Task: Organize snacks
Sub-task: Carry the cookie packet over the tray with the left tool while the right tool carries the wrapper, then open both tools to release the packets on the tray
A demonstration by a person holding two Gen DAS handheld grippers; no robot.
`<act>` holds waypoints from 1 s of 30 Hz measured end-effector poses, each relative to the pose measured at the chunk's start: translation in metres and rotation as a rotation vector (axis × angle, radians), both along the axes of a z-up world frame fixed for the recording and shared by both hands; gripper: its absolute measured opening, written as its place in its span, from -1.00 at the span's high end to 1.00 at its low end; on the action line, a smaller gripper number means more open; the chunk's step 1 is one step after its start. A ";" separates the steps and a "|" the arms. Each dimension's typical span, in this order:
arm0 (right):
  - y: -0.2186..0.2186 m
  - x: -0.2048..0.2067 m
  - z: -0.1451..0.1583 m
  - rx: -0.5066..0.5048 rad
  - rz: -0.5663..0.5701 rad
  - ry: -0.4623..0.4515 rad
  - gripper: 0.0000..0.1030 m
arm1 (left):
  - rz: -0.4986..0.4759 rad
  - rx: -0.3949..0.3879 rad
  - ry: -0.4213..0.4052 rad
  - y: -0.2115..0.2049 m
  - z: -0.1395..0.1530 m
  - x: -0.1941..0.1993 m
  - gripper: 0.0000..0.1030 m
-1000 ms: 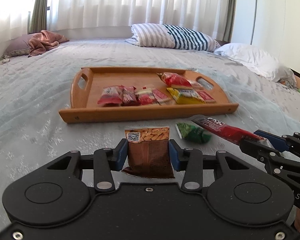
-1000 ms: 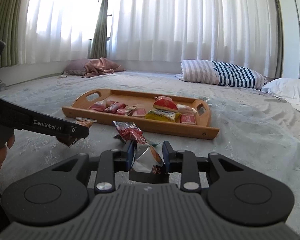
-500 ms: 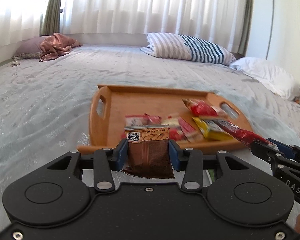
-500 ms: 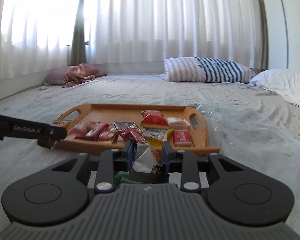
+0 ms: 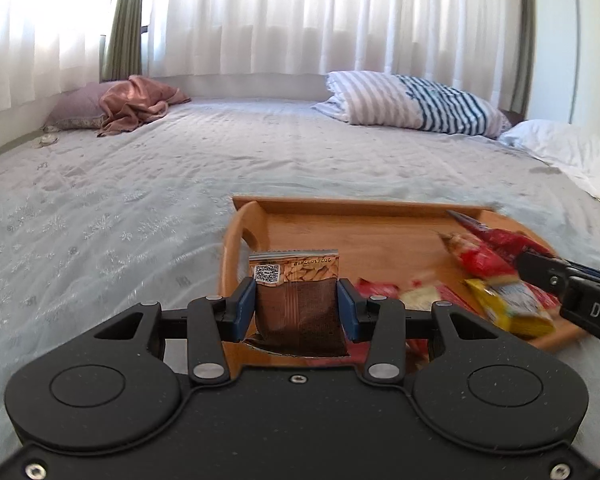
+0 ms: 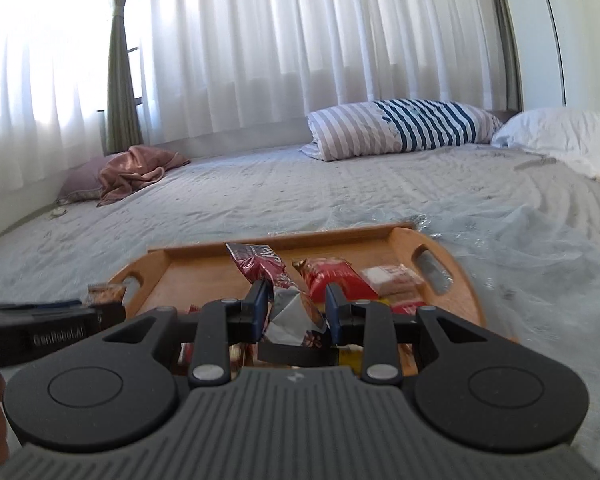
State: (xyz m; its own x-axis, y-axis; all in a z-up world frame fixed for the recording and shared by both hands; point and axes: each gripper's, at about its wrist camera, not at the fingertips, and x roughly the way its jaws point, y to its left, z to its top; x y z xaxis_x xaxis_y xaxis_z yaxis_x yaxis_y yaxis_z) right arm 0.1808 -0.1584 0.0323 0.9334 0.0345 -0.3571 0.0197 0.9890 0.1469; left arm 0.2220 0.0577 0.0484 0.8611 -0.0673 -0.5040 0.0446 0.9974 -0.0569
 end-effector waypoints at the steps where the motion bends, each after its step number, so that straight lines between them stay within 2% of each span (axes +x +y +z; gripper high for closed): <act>1: 0.000 0.007 -0.001 0.003 -0.010 0.003 0.30 | 0.008 -0.016 0.008 0.002 -0.001 0.008 0.20; 4: 0.002 0.026 -0.003 -0.002 -0.039 0.010 0.30 | 0.011 -0.057 0.018 0.008 0.000 0.030 0.20; 13: 0.009 0.072 -0.014 0.014 -0.092 0.059 0.30 | -0.030 -0.035 0.049 -0.006 -0.007 0.092 0.20; 17: 0.015 0.080 -0.018 -0.016 -0.116 0.047 0.30 | -0.050 -0.034 0.064 -0.014 -0.013 0.111 0.20; 21: 0.023 0.084 -0.022 -0.068 -0.114 0.032 0.30 | -0.054 -0.033 0.087 -0.019 -0.020 0.122 0.19; 30: 0.028 0.087 -0.026 -0.076 -0.084 0.021 0.30 | -0.050 -0.029 0.112 -0.019 -0.029 0.129 0.19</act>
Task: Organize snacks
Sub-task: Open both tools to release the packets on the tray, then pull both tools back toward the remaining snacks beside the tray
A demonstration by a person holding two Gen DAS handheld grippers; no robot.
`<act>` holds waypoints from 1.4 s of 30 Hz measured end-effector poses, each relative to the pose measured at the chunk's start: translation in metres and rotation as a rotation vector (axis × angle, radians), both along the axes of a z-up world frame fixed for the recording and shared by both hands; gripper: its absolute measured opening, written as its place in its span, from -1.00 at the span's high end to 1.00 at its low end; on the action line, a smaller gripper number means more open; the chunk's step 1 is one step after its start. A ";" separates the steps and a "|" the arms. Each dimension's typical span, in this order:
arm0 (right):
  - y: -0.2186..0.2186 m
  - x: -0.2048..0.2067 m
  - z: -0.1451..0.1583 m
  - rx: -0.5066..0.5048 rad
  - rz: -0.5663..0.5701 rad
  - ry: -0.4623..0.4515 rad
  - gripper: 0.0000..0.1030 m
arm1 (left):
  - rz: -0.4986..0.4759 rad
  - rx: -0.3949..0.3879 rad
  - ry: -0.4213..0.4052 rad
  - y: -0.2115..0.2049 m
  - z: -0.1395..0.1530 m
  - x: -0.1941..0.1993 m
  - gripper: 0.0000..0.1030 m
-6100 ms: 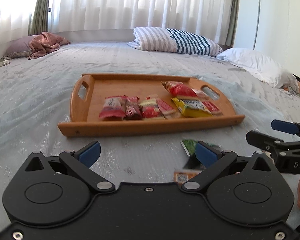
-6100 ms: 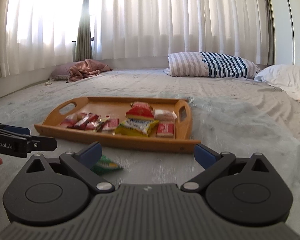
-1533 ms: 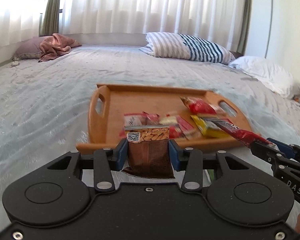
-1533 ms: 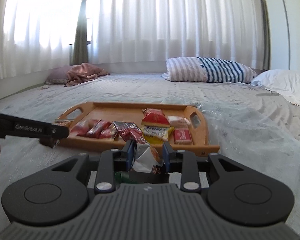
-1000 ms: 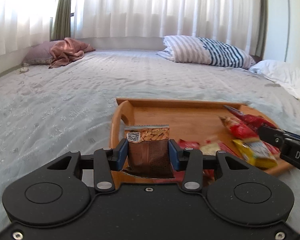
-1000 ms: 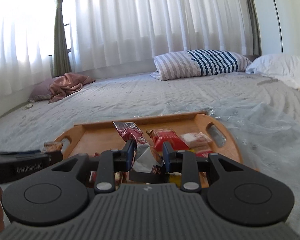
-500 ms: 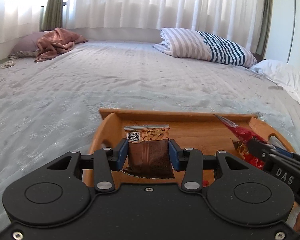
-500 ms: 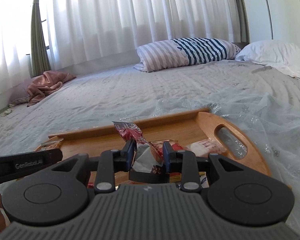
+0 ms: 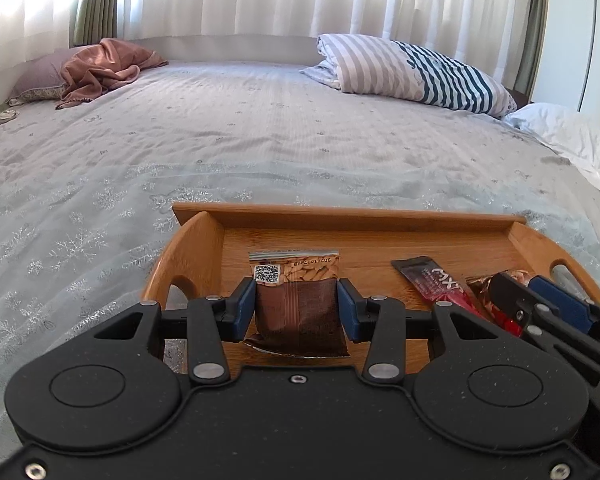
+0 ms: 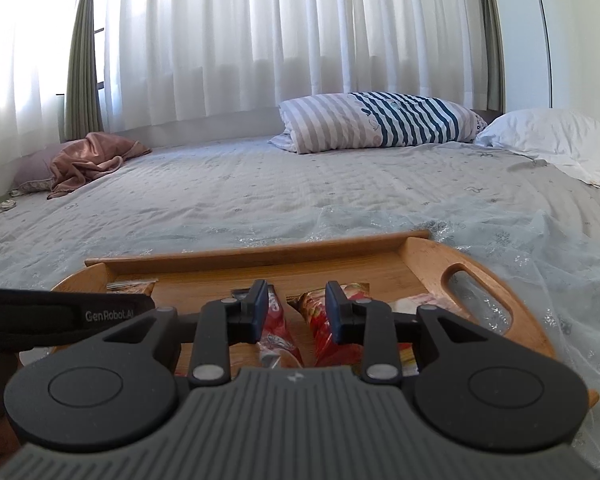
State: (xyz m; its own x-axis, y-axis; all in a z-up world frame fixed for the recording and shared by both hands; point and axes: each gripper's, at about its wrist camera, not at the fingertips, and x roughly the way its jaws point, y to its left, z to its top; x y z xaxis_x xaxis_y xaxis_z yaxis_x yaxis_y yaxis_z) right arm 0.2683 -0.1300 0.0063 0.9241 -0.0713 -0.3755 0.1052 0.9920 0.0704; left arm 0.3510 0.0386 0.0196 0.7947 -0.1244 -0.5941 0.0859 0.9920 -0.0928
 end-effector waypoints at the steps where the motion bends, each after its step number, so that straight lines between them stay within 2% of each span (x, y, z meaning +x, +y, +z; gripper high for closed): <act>1: 0.000 0.000 0.000 0.004 0.005 0.000 0.29 | 0.000 0.007 0.005 -0.001 0.000 0.001 0.18; 4: -0.004 -0.002 0.002 0.029 0.021 -0.004 0.18 | 0.001 0.025 0.009 -0.002 0.000 0.002 0.17; 6: -0.007 -0.003 0.004 0.044 0.025 -0.008 0.07 | -0.001 0.026 0.007 -0.003 0.001 0.002 0.05; 8: -0.009 -0.006 0.005 0.056 0.031 -0.009 -0.07 | -0.002 0.031 0.009 -0.003 0.002 0.001 -0.26; 11: -0.013 -0.012 0.010 0.057 0.039 -0.021 -0.10 | -0.004 0.047 -0.016 -0.004 0.006 -0.005 -0.38; 16: -0.017 -0.026 0.018 0.041 0.059 -0.047 -0.27 | -0.009 0.038 -0.035 -0.003 0.016 -0.019 -0.56; 24: -0.036 -0.059 0.026 0.038 0.080 -0.049 -0.50 | -0.014 0.039 -0.047 -0.007 0.025 -0.059 -0.66; 31: -0.061 -0.102 0.030 0.018 0.102 -0.073 -0.71 | -0.077 0.017 -0.064 -0.017 0.034 -0.107 -0.83; 42: -0.097 -0.172 0.020 -0.012 0.097 -0.085 -0.80 | -0.215 0.018 -0.087 -0.053 0.042 -0.178 -0.89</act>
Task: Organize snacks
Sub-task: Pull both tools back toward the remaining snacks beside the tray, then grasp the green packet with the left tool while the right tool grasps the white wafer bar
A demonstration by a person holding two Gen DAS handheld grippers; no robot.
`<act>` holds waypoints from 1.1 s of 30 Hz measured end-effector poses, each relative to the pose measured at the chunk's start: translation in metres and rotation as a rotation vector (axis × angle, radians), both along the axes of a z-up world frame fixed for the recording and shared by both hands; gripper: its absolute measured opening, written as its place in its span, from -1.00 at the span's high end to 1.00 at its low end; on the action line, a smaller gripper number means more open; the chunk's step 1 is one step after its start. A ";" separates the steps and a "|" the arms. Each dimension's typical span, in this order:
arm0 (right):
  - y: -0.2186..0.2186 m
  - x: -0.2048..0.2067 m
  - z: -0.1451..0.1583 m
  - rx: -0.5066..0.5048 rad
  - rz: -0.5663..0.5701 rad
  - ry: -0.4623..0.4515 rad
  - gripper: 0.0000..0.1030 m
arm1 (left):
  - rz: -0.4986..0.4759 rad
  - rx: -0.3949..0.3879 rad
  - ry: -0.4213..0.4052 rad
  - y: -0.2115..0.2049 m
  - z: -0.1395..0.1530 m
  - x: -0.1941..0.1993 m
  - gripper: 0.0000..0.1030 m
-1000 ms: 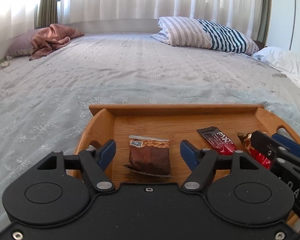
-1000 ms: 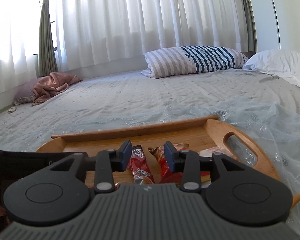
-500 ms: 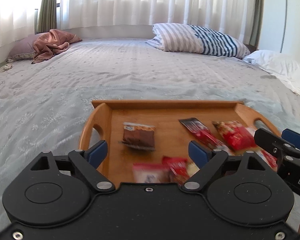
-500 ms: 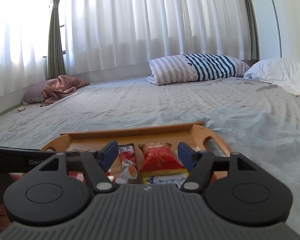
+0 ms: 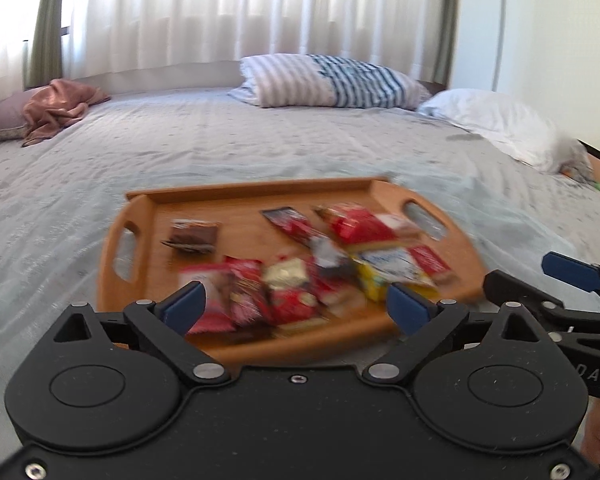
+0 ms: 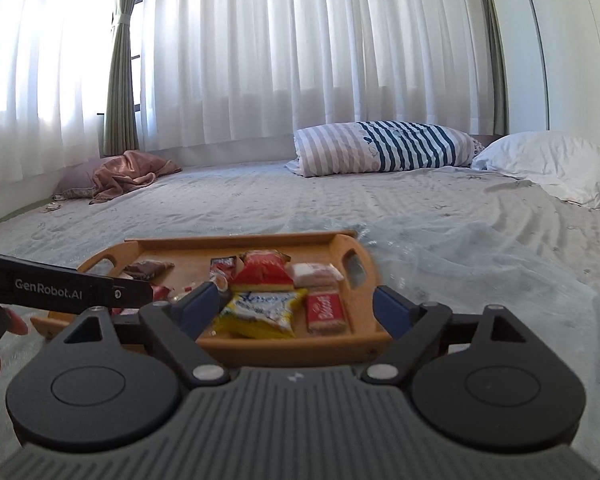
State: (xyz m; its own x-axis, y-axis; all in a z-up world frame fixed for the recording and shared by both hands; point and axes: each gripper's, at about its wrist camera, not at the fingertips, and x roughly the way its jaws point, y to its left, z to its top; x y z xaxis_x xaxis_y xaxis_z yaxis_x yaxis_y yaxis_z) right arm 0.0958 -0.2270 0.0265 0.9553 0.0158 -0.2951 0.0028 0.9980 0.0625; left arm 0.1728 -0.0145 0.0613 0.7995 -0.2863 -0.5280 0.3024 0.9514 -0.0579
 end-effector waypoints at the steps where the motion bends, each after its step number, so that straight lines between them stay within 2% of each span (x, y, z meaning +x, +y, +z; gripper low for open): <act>1: -0.003 -0.005 -0.002 -0.007 -0.006 -0.001 -0.80 | -0.013 0.004 0.001 -0.004 0.000 -0.005 -0.90; 6: -0.017 -0.030 -0.010 -0.054 -0.038 -0.007 -0.84 | -0.061 0.026 -0.014 -0.024 -0.004 -0.029 -0.92; 14: -0.030 -0.064 -0.030 -0.094 -0.032 0.019 -0.82 | -0.075 0.031 -0.011 -0.049 -0.016 -0.048 -0.94; 20: -0.040 -0.071 -0.039 -0.050 -0.062 0.037 -0.59 | -0.032 0.037 0.002 -0.060 -0.027 -0.048 -0.91; 23: -0.041 -0.069 -0.047 -0.041 -0.076 0.055 -0.41 | -0.021 0.032 0.008 -0.065 -0.032 -0.047 -0.80; 25: -0.041 -0.070 -0.051 -0.046 -0.084 0.051 -0.16 | -0.012 0.035 0.006 -0.068 -0.034 -0.046 -0.80; 26: -0.040 -0.071 -0.052 -0.050 -0.089 0.044 -0.11 | -0.010 0.034 0.005 -0.070 -0.034 -0.046 -0.79; 30: -0.038 -0.070 -0.056 -0.063 -0.090 0.045 0.26 | -0.010 0.028 0.018 -0.075 -0.037 -0.042 -0.66; 33: -0.042 -0.068 -0.058 -0.036 -0.096 0.055 0.37 | -0.013 0.020 0.037 -0.078 -0.041 -0.039 -0.48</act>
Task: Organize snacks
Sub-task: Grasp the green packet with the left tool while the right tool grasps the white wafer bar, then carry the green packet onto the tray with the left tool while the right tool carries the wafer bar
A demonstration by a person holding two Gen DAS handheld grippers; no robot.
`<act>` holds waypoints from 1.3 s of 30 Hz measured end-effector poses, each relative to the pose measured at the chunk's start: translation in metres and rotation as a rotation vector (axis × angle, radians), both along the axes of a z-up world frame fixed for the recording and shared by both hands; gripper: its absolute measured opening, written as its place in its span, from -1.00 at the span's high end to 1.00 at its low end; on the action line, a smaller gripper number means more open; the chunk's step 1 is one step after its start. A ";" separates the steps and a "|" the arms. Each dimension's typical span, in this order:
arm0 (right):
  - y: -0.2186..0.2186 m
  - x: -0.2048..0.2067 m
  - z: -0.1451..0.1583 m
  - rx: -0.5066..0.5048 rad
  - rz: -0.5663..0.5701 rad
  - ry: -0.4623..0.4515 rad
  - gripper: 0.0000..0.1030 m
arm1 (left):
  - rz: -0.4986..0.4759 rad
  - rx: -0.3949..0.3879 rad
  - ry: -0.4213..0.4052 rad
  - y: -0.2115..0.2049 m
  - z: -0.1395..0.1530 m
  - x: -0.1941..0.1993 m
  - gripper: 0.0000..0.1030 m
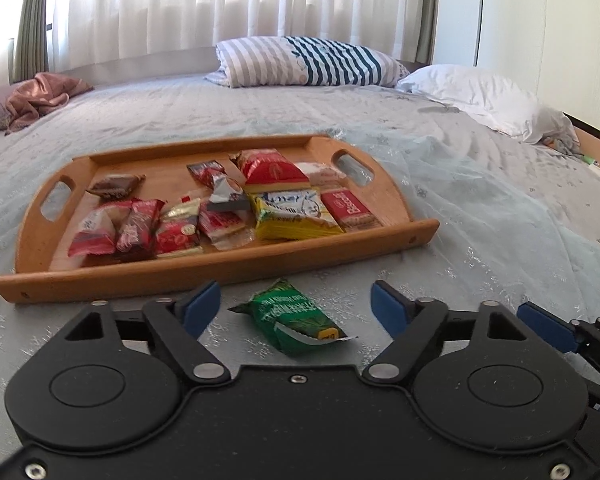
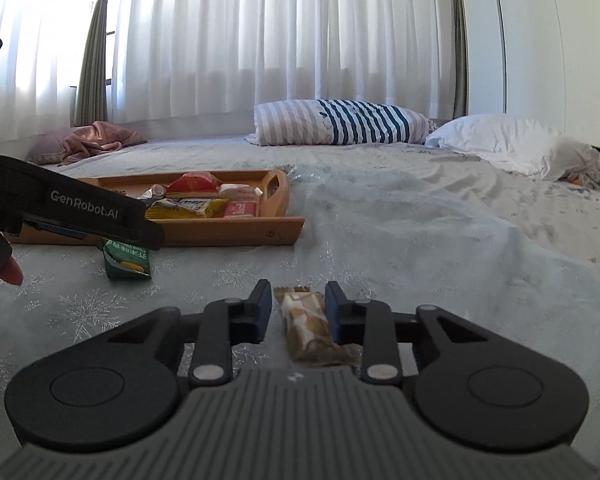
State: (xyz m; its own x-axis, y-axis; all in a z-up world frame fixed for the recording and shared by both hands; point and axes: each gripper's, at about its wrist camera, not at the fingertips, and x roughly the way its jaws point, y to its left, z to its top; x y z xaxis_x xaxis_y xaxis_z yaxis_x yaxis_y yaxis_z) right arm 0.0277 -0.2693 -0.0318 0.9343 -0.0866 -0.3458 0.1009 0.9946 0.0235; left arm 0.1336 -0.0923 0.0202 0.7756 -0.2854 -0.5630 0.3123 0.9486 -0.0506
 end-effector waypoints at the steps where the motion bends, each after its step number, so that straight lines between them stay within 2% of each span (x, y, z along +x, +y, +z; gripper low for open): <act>1: -0.002 0.001 0.000 0.010 -0.001 0.002 0.37 | -0.001 -0.002 0.006 -0.001 -0.001 0.001 -0.44; 3: -0.003 0.002 -0.002 0.020 -0.003 0.012 0.37 | 0.003 -0.001 0.012 -0.002 -0.005 0.002 -0.40; 5: -0.002 0.004 -0.004 0.018 0.002 0.025 0.34 | 0.016 0.009 0.009 -0.004 -0.007 0.004 -0.23; 10: 0.009 0.008 -0.006 -0.057 0.054 0.048 0.17 | 0.022 -0.004 0.036 -0.005 -0.011 0.009 -0.08; 15: 0.017 0.008 -0.006 -0.104 0.057 0.043 0.17 | 0.027 0.006 0.053 -0.006 -0.018 0.012 0.09; 16: 0.016 0.008 -0.006 -0.099 0.057 0.042 0.17 | 0.027 0.004 0.052 -0.006 -0.018 0.012 0.20; 18: 0.014 0.008 -0.006 -0.084 0.056 0.040 0.17 | 0.026 -0.004 0.051 -0.005 -0.017 0.011 0.27; 20: 0.012 0.007 -0.008 -0.075 0.038 0.026 0.29 | 0.013 -0.028 0.042 -0.002 -0.014 0.009 0.48; 21: 0.011 0.006 -0.008 -0.073 0.028 0.019 0.45 | 0.007 -0.032 0.034 -0.001 -0.011 0.008 0.50; 22: 0.011 0.004 -0.008 -0.067 0.023 0.014 0.50 | 0.002 -0.027 0.023 -0.001 -0.008 0.006 0.53; 31: 0.011 -0.007 0.008 -0.066 0.012 -0.021 0.50 | -0.018 -0.015 -0.024 0.010 0.010 -0.006 0.56; 39: 0.013 -0.008 0.028 -0.012 0.001 -0.029 0.49 | 0.030 0.024 -0.037 0.028 0.023 -0.006 0.57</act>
State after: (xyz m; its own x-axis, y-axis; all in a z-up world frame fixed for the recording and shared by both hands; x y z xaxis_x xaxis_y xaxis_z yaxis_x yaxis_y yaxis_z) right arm 0.0197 -0.2561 -0.0037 0.9442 -0.0893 -0.3171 0.0990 0.9950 0.0146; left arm 0.1279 -0.0640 0.0435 0.8042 -0.2484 -0.5399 0.2847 0.9585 -0.0170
